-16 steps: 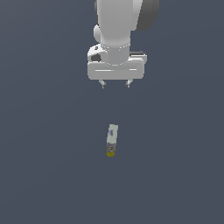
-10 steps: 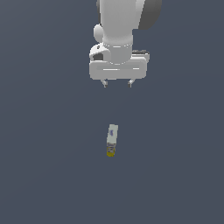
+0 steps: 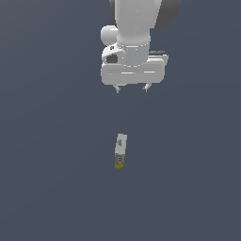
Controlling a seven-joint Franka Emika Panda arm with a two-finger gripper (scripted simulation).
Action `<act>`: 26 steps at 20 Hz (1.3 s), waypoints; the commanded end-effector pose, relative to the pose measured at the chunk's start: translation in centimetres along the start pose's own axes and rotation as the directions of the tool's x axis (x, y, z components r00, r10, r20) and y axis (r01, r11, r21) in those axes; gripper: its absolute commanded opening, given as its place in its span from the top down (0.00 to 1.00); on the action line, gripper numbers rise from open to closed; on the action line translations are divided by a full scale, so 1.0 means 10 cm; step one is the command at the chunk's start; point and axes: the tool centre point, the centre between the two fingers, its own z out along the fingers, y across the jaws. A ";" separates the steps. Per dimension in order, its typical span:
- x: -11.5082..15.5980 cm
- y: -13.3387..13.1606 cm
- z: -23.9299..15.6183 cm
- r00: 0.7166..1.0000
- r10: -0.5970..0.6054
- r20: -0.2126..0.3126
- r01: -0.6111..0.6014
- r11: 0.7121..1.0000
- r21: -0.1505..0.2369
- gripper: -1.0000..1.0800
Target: Pick up the object and move it to a goal position.
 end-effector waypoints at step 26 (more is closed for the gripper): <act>1.18 0.40 1.00 0.994 0.105 0.009 -0.105 0.994 -0.039 0.04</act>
